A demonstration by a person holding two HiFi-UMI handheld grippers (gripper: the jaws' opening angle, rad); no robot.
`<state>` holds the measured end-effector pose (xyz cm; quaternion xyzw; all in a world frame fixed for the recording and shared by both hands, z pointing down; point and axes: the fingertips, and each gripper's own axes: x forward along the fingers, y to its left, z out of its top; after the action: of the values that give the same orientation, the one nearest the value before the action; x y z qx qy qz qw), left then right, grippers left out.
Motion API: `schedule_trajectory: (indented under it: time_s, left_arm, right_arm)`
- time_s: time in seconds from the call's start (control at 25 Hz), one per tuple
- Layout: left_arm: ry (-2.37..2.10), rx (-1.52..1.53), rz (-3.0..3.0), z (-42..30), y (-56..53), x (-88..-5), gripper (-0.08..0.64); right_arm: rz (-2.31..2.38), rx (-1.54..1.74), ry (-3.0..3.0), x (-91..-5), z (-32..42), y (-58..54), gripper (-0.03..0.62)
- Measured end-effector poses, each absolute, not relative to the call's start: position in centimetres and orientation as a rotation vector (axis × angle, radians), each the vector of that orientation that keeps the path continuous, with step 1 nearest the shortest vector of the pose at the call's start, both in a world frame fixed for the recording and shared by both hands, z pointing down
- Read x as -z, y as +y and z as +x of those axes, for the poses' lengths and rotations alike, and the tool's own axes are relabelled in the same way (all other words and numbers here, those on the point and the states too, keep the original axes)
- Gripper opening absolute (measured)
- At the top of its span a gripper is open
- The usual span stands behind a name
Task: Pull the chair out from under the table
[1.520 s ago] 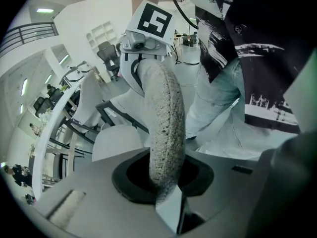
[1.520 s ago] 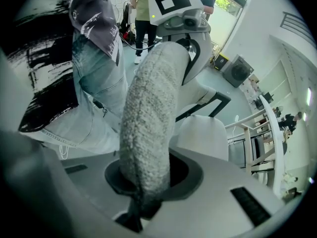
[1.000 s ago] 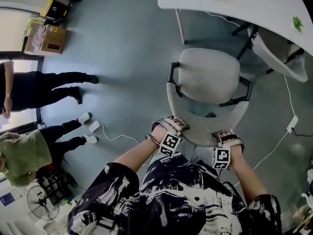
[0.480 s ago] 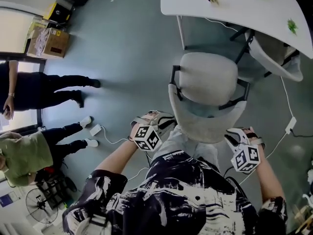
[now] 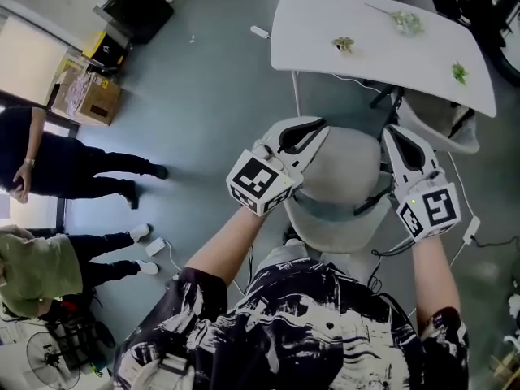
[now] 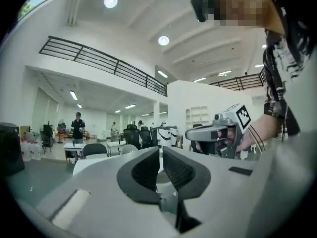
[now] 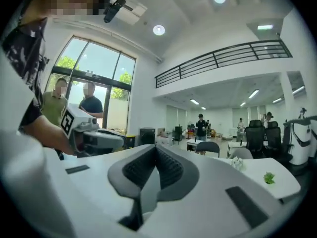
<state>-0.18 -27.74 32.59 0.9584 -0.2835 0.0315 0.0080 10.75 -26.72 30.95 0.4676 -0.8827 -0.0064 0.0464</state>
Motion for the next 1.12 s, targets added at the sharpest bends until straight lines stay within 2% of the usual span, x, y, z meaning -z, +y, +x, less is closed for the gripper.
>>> schedule_trajectory:
  time_s: [0.2,0.6,1.12]
  left_arm:
    - [-0.935,-0.106,3.011,1.4,-28.4,-28.7,0.006]
    - [-1.016,-0.007,3.008,2.4,-28.4,-27.3,0.005]
    - [-1.114,-0.063,2.975,0.8,-29.8,-27.5,0.005]
  right_arm:
    - [1.461,0.180,-2.646,-27.5,9.5,-27.0,0.003]
    - [1.610,0.033,-2.629,-27.0,11.8,-27.8,0.002]
    - [1.641,0.048,-2.604,-26.6,12.2,-27.6,0.002]
